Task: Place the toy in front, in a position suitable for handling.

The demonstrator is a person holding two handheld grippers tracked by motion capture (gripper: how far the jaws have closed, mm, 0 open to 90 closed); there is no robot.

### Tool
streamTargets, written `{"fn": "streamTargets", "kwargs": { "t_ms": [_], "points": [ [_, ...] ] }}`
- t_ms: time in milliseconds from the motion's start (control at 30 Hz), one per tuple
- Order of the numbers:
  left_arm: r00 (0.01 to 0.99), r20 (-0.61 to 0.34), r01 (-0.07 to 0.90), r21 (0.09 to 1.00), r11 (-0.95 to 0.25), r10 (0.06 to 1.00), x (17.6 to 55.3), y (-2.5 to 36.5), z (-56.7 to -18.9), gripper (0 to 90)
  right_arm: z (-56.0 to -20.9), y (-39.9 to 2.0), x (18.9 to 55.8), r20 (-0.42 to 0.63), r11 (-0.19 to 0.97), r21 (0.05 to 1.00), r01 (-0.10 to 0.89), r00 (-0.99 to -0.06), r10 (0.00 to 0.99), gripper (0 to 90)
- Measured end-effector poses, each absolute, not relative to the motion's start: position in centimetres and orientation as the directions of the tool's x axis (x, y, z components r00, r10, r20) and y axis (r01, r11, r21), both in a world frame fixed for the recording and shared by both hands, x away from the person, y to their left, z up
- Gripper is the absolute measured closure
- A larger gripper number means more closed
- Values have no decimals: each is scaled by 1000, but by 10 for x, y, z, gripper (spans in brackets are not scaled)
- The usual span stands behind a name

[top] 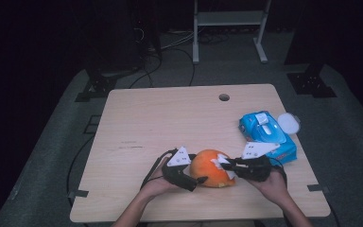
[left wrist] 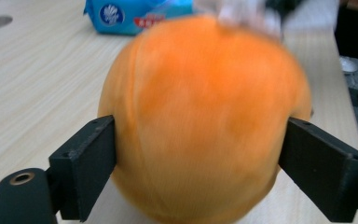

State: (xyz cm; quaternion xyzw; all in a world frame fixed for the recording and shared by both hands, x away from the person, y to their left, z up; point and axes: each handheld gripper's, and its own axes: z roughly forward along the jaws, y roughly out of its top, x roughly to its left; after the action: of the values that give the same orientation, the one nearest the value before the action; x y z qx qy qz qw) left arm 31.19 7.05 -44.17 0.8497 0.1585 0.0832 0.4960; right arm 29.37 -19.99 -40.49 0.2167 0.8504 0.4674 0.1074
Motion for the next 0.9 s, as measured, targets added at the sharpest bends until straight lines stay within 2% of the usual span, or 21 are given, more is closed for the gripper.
{"fn": "streamTargets", "kwargs": {
  "t_ms": [67,167,200,233,300,367,433,533,600,733,800,900],
  "points": [
    [938,-34,199,866,-458,344,313,74,-443,132,-407,-189,290,-2,494,835,243,-897,443,807],
    [914,-181,321,870,-374,364,321,79,-448,72,-408,-189,292,12,489,837,247,-901,433,806],
    [907,-182,329,868,-372,379,321,77,-448,67,-409,-190,293,24,484,837,257,-900,436,806],
    [908,-169,322,867,-380,384,321,74,-447,72,-408,-191,293,26,476,840,260,-896,444,805],
    [918,-102,263,879,-396,384,316,70,-445,136,-406,-187,290,1,484,841,241,-896,445,805],
    [928,6,173,879,-445,373,307,64,-440,206,-403,-181,286,5,471,853,225,-906,424,806],
    [927,110,88,866,-492,359,300,60,-435,235,-401,-176,283,-39,499,845,194,-907,419,806],
    [931,141,53,860,-507,336,298,61,-433,243,-398,-186,288,-27,480,852,209,-898,440,807],
    [935,101,82,871,-484,340,301,64,-435,203,-400,-199,293,-20,467,852,236,-877,481,807],
    [912,-104,274,874,-401,397,316,66,-448,36,-406,-211,294,-7,464,845,267,-862,508,806],
    [907,-147,309,869,-386,395,318,65,-453,35,-403,-204,292,-21,475,843,254,-866,499,804],
    [918,-59,233,880,-413,392,310,63,-443,166,-397,-187,284,-31,480,852,208,-896,443,803]
  ]
}}
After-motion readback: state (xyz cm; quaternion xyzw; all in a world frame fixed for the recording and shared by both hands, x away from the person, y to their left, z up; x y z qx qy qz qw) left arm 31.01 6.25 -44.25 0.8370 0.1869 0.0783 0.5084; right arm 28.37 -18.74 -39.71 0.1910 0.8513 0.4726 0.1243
